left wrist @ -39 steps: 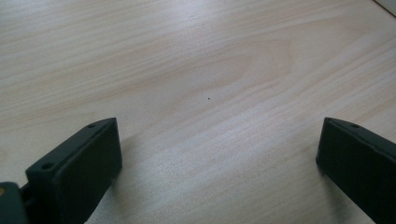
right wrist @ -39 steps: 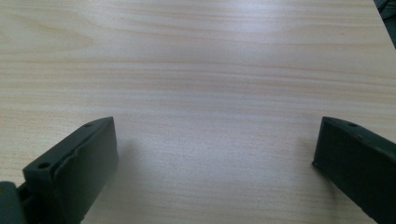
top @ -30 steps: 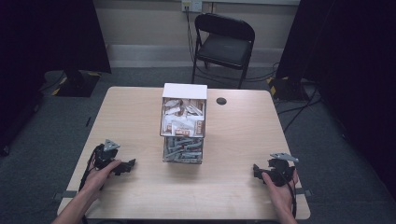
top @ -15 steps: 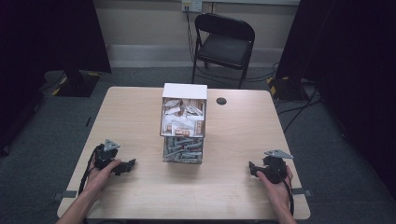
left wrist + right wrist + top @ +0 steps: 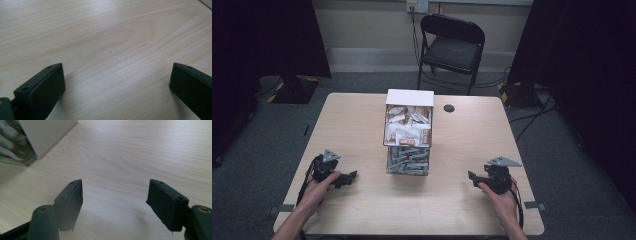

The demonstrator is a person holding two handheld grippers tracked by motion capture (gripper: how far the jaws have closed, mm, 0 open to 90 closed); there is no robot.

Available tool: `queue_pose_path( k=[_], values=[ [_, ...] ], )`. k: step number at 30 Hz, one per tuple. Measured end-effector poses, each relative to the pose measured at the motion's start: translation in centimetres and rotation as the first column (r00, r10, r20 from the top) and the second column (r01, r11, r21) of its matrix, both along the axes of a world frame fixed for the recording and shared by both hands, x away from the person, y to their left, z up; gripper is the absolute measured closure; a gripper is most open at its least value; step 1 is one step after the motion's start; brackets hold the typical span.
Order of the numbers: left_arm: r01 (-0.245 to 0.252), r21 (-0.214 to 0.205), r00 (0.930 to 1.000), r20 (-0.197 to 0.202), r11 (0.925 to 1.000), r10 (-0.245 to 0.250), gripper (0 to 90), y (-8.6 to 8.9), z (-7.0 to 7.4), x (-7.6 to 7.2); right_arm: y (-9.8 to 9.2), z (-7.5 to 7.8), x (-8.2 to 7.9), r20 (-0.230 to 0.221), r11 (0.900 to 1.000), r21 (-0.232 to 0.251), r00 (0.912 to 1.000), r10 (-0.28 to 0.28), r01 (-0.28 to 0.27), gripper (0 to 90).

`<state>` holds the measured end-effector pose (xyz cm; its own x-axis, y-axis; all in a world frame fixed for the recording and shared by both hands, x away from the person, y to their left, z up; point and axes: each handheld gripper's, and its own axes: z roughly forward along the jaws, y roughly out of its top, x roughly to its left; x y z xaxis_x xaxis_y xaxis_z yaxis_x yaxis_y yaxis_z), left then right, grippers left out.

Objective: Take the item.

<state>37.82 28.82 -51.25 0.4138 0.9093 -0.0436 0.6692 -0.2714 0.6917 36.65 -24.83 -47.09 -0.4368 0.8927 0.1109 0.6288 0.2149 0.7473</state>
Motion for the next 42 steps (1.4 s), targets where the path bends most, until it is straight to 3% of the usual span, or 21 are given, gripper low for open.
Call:
queue_pose_path(
  k=[8,15,29,39,42],
  values=[
    [0.002,0.0,1.0,-0.003,1.0,-0.002,0.0,0.0,0.0,0.0,1.0,1.4,-0.2,0.018,0.9969,0.034,0.9973,0.071,-0.071,37.0],
    [0.002,0.0,1.0,-0.003,1.0,-0.002,0.0,0.0,0.0,0.0,2.2,2.8,-0.5,0.049,0.9818,0.101,0.9864,0.156,-0.161,43.8],
    [0.001,0.0,1.0,-0.002,1.0,-0.001,0.0,0.0,0.0,0.0,5.5,4.2,-1.8,0.078,0.9403,0.113,0.9464,0.313,-0.321,54.8],
    [0.0,0.0,1.0,0.0,1.0,0.0,0.0,0.0,0.0,0.0,7.3,4.7,-1.6,0.077,0.9213,0.115,0.928,0.364,-0.371,55.0],
    [0.0,0.0,1.0,0.0,1.0,0.0,0.0,0.0,0.0,0.0,8.4,5.0,-1.5,0.075,0.9103,0.103,0.9157,0.395,-0.401,54.8]
  ],
)
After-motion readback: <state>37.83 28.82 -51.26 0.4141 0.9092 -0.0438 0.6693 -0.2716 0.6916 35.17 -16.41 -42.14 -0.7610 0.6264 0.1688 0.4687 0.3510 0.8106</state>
